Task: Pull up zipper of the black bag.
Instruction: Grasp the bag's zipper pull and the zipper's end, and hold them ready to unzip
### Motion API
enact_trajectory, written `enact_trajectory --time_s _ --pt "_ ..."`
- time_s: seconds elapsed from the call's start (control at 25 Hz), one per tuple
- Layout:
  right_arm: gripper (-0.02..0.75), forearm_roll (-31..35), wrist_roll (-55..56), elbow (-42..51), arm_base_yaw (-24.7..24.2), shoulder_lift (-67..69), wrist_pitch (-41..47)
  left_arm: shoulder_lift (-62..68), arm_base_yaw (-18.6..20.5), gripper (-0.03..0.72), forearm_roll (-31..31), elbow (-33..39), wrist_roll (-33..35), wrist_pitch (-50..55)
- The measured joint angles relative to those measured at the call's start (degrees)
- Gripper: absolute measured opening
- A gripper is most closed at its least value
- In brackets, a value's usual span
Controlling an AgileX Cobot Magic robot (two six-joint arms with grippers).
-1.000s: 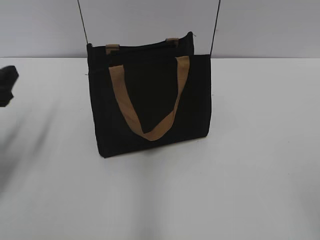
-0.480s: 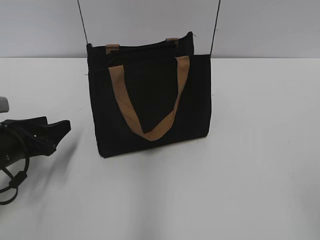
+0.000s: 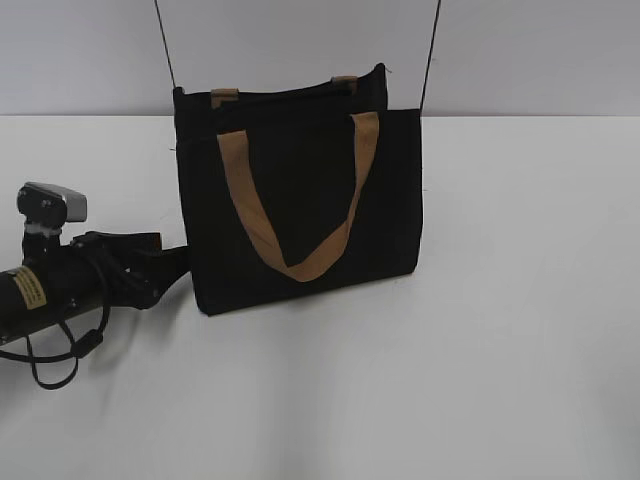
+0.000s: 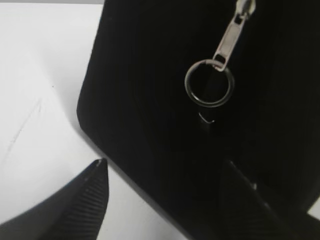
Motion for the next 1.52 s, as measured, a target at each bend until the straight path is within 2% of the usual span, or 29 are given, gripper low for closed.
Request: enact_trajectory --time_s 0.28,0.6,0.72,0.92,1.0,1.32,1.52 --pt "0.424 0.0 0.0 0.0 0.0 0.0 0.0 2.4 -0.4 0.526 3.0 -4.6 -3.4 0.1" --pt "0.424 0.0 0.0 0.0 0.0 0.0 0.0 2.4 -4.1 0.485 2.3 -7.7 -4.1 0.0" --pt "0.424 0.0 0.0 0.0 0.0 0.0 0.0 2.4 -4.9 0.430 2.3 -9.0 -4.1 0.0" --pt "0.424 0.0 0.0 0.0 0.0 0.0 0.0 2.4 -5.1 0.237 2.3 -9.9 -4.1 3.1" --pt "0.424 0.0 0.0 0.0 0.0 0.0 0.0 2.4 -5.1 0.185 2.5 -9.9 -4.1 3.4" --pt "0.424 0.0 0.0 0.0 0.0 0.0 0.0 2.4 -5.1 0.030 2.5 -10.0 -4.1 5.2" --pt "0.425 0.0 0.0 0.0 0.0 0.0 0.0 2.4 -5.1 0.025 2.2 -10.0 -4.2 5.7"
